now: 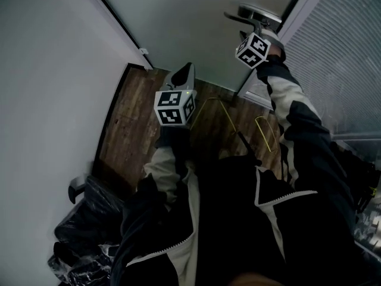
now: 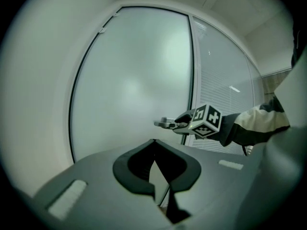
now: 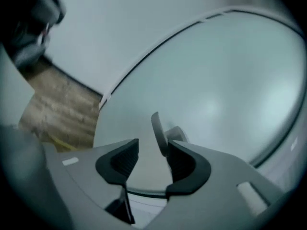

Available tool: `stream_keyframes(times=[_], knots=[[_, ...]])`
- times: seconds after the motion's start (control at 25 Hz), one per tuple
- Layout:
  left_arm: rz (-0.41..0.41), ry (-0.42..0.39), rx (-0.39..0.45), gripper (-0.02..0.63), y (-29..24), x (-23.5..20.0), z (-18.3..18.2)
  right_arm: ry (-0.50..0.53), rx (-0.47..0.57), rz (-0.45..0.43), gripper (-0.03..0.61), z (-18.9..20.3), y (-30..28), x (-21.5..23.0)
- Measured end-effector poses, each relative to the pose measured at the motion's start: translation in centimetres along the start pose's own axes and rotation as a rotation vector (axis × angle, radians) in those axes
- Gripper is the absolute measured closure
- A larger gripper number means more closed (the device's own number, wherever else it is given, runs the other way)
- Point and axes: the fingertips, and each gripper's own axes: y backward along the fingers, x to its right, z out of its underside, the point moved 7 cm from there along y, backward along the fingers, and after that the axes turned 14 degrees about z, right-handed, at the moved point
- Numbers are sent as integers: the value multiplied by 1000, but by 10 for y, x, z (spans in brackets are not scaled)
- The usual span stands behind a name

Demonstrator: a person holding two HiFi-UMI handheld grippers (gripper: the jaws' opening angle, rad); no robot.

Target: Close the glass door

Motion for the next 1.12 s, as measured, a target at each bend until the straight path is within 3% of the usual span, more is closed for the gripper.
stream_keyframes(times=[0.2,0.32,0.52,0.76,1.12], knots=[[75,-7,33,609,-17,0,-16,-794,102,-77,507,0,92,2],[124,-21,40,609,-27,5,-24,-1017,130,-56,574,-1,138,0],[199,-32,43,609,-41,24,-27,-1039,131,-11,575,-5,183,-11],[289,-50,9,609,-49,56,-18,-1062,31,49,577,17,215,-18],[320,-69,4,609,-49,74,-17,-1066,-3,111,577,29,236,-17]])
